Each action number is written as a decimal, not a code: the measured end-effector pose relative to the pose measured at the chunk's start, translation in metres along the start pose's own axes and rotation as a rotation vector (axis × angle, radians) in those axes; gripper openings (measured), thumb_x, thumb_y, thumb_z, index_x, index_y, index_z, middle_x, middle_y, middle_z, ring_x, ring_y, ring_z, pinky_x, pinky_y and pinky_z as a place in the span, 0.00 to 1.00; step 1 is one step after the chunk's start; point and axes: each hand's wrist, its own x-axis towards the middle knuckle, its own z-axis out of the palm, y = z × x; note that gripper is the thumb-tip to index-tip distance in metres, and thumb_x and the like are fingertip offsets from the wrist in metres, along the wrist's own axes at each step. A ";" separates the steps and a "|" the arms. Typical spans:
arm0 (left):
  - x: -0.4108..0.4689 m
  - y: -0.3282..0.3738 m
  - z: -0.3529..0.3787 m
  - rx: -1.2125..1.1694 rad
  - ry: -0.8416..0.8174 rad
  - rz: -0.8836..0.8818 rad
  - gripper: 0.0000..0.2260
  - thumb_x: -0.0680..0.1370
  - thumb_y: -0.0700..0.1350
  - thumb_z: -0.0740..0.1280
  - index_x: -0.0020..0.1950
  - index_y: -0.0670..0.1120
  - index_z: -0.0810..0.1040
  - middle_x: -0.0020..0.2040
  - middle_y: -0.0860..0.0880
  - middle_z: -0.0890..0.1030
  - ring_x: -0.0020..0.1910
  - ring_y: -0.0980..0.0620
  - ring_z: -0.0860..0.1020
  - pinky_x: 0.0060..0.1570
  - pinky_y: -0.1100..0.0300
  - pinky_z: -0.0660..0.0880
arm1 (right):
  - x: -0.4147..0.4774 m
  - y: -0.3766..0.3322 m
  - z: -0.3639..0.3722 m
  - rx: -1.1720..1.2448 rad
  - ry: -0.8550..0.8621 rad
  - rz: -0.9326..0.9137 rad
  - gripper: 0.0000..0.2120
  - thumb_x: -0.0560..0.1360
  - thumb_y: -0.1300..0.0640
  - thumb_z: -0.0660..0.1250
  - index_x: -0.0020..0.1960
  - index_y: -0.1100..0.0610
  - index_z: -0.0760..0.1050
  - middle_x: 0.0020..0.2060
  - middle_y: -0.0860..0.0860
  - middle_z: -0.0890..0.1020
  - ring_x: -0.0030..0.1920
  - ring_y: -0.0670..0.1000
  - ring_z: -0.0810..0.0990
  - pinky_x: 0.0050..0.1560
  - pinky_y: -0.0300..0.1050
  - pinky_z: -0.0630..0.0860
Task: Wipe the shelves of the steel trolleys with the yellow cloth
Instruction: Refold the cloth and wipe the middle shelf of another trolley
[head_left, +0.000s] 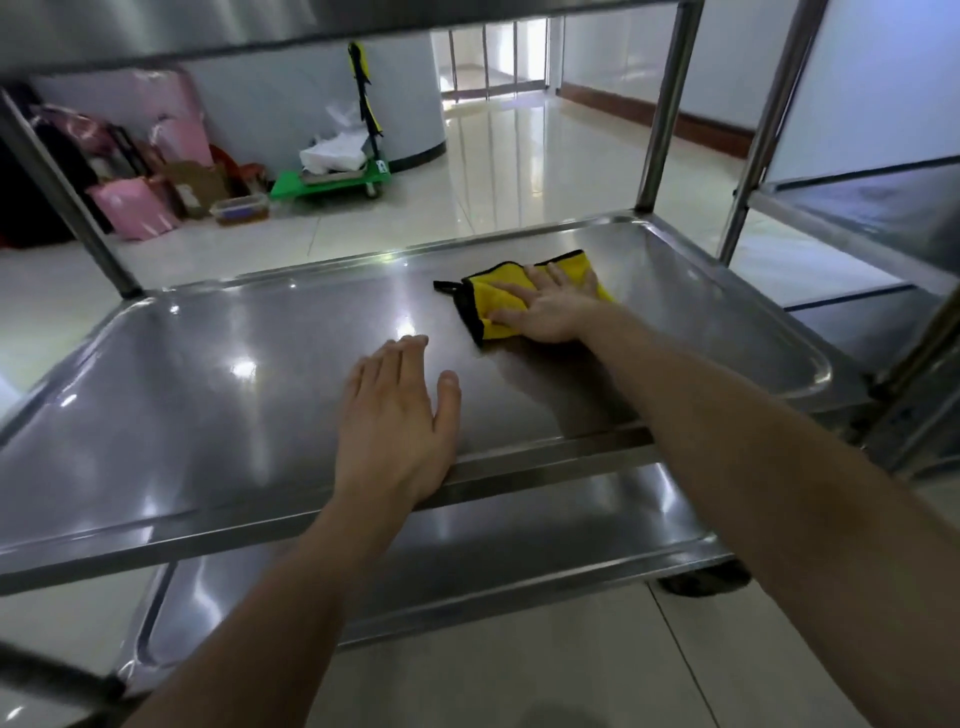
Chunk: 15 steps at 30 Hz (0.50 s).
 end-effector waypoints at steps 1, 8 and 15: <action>0.000 0.001 -0.001 0.003 0.006 -0.008 0.28 0.87 0.59 0.49 0.81 0.45 0.68 0.77 0.43 0.74 0.78 0.44 0.69 0.83 0.44 0.61 | -0.018 -0.007 0.004 0.002 -0.001 -0.035 0.38 0.74 0.18 0.44 0.81 0.25 0.42 0.87 0.46 0.42 0.86 0.56 0.38 0.78 0.76 0.34; -0.004 0.006 -0.008 -0.041 0.095 -0.036 0.22 0.88 0.54 0.55 0.78 0.45 0.73 0.74 0.44 0.77 0.76 0.44 0.72 0.81 0.46 0.62 | -0.165 -0.041 0.047 0.005 0.042 -0.223 0.36 0.73 0.21 0.40 0.81 0.24 0.42 0.86 0.40 0.42 0.86 0.49 0.38 0.81 0.71 0.34; -0.018 -0.082 -0.052 -0.039 -0.050 -0.029 0.30 0.83 0.65 0.50 0.74 0.50 0.76 0.74 0.46 0.78 0.75 0.44 0.73 0.80 0.45 0.65 | -0.177 -0.046 0.047 -0.004 0.044 -0.191 0.31 0.81 0.25 0.46 0.82 0.25 0.44 0.86 0.40 0.42 0.86 0.48 0.38 0.82 0.69 0.36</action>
